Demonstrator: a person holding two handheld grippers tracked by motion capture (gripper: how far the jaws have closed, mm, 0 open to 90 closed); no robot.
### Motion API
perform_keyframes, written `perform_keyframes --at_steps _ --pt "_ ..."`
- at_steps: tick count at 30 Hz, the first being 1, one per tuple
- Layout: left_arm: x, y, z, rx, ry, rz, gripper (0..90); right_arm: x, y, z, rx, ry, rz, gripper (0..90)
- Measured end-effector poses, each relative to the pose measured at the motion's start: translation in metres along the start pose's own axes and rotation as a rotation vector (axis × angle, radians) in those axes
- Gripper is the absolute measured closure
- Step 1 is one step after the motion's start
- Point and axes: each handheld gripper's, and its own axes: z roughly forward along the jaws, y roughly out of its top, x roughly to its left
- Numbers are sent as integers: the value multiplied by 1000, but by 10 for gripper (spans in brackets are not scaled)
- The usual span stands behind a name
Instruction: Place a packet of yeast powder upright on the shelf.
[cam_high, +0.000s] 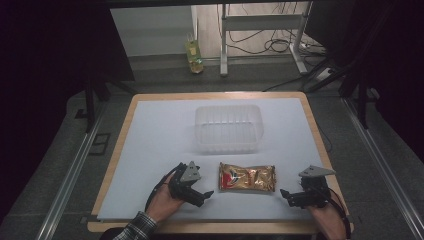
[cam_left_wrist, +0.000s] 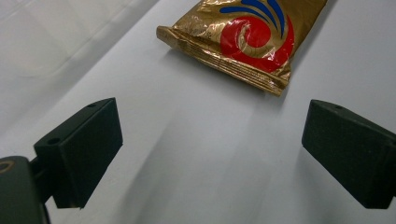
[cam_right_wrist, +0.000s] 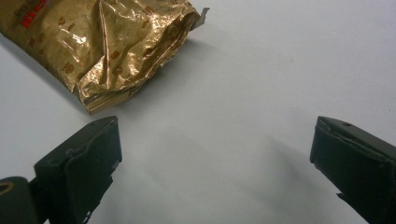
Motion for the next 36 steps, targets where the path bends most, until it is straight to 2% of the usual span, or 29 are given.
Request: perform_keyframes --at_steps 4,8,12,16,21,25,30,33,36 --pt "1 1 0 -2 -7 -10 53 1 0 0 0 -7 -6 20" --pt "3 2 -2 -19 -45 -51 48 1 0 -1 -1 -9 -8 20" --pt "3 3 -1 -6 -49 -63 45 2 0 0 2 -10 -13 20" --pt "2 5 0 -15 -65 -56 52 2 0 -1 2 -7 -15 20" --pt "-1 9 3 -5 -48 -35 85 3 0 -1 0 -3 -17 20" --pt "-2 12 2 -33 -49 -25 132 4 1 -1 -1 -3 -20 20" --pt "1 14 1 -68 -67 -36 195 4 1 -1 -8 -2 -18 20" --pt "2 16 3 -86 -88 -40 254 3 1 -1 -13 4 -14 20" --pt "1 18 6 -98 -101 -26 340 3 1 0 -18 9 -10 20"
